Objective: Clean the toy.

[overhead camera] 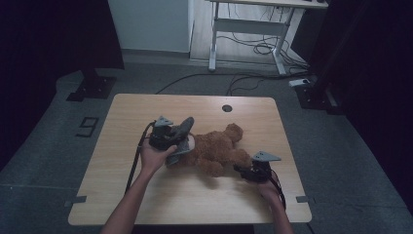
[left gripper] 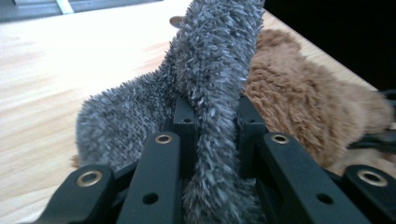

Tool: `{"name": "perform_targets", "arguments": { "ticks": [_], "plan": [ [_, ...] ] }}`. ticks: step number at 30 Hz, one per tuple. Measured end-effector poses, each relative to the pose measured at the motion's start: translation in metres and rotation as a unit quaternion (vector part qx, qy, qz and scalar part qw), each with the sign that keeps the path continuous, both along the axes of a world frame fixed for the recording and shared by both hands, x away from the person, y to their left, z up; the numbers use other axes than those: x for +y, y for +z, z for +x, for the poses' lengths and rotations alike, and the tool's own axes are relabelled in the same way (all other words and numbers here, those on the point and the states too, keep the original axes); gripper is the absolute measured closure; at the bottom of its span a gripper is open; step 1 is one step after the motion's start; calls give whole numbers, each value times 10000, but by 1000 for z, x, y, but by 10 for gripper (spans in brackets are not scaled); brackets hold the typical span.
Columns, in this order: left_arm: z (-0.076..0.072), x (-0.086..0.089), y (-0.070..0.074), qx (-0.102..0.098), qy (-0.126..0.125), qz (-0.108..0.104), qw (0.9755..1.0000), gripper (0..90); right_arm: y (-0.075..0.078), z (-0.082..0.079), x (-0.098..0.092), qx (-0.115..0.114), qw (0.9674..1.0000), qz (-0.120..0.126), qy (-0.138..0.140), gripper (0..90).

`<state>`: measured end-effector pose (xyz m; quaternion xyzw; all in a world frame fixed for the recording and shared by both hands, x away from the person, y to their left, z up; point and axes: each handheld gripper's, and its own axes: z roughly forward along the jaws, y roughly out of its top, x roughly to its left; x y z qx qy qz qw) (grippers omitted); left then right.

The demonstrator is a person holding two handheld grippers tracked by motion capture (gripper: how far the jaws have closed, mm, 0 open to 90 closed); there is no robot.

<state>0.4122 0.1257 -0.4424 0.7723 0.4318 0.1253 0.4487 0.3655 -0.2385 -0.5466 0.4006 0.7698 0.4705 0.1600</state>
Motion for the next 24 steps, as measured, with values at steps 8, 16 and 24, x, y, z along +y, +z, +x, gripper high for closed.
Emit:
{"name": "perform_targets", "arguments": {
  "ticks": [8,16,24],
  "plan": [
    [-11,7,-14,142,-125,-288,9994,756,26,-17,-19,-110,9996,219,-108,225],
    [-29,8,-20,33,-187,-371,9991,758,43,-36,-37,-214,9987,460,57,183],
    [-40,5,-22,-81,-234,-247,9994,757,47,-10,9,-43,9986,290,438,173]
  ]
}}
